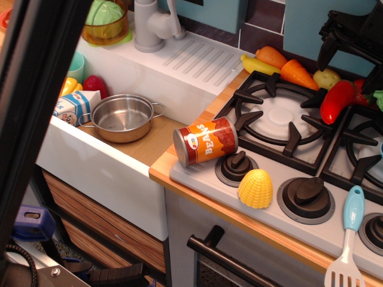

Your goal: Put can in pot

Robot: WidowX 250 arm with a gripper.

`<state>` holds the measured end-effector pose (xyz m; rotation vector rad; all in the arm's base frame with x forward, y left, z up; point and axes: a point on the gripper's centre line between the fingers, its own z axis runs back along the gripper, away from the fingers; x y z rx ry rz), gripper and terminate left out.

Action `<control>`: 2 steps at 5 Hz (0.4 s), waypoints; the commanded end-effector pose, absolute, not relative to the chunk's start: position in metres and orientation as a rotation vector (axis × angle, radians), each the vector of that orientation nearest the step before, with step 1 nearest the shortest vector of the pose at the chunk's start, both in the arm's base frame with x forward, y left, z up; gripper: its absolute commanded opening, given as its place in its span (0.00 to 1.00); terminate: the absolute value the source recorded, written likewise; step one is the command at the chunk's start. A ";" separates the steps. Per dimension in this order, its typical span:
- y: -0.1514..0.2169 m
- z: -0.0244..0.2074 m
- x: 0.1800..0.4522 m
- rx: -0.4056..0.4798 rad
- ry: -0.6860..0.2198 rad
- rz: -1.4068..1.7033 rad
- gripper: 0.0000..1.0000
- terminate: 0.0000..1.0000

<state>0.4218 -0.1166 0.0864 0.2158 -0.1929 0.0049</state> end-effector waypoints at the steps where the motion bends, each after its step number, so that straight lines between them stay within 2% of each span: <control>1: -0.117 0.086 0.422 0.216 -0.193 0.005 1.00 0.00; 2: -0.108 0.114 0.418 0.197 -0.188 -0.113 1.00 0.00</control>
